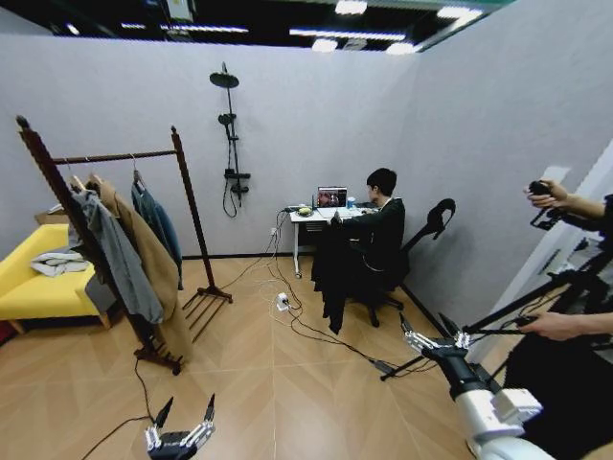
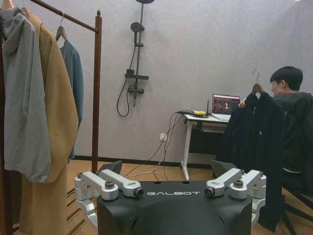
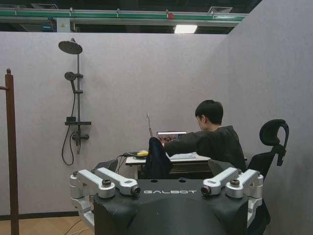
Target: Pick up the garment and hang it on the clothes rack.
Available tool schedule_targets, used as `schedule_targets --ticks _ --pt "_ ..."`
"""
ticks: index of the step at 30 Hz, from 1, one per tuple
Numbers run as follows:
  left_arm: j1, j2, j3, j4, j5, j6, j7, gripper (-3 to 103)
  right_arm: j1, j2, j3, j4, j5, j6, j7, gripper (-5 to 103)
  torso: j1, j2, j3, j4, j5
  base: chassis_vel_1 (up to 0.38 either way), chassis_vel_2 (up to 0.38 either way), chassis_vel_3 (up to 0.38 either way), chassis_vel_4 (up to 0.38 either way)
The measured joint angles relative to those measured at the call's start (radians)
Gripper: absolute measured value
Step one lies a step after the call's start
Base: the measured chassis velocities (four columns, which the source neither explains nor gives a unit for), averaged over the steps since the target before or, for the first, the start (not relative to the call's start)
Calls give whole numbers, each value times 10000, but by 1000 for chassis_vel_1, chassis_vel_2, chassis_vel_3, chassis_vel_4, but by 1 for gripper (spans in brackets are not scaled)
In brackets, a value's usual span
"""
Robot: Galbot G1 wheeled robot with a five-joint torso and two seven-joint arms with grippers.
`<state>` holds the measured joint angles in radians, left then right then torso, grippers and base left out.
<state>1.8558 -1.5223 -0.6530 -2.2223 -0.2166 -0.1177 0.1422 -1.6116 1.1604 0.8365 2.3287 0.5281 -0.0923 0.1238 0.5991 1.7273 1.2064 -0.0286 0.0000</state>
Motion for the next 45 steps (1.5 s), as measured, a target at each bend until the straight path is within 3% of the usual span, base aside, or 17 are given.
schedule_targets --ticks 22,42,45 --pt "0 0 0 0 0 0 0 100 100 -200 -11 -72 368 -81 -44 100 -5 3 -2 -1 0 -11 9 9 -12" --pt "0 -1 1 0 0 1 1 100 331 -287 52 -360 430 -13 -222 100 2 0 1 2 8 -230 234 246 -235" --pt "-1 2 -1 0 -1 0 -2 100 344 -257 56 -377 434 19 -252 100 0 1 -1 -1 -6 -346 340 386 -360"
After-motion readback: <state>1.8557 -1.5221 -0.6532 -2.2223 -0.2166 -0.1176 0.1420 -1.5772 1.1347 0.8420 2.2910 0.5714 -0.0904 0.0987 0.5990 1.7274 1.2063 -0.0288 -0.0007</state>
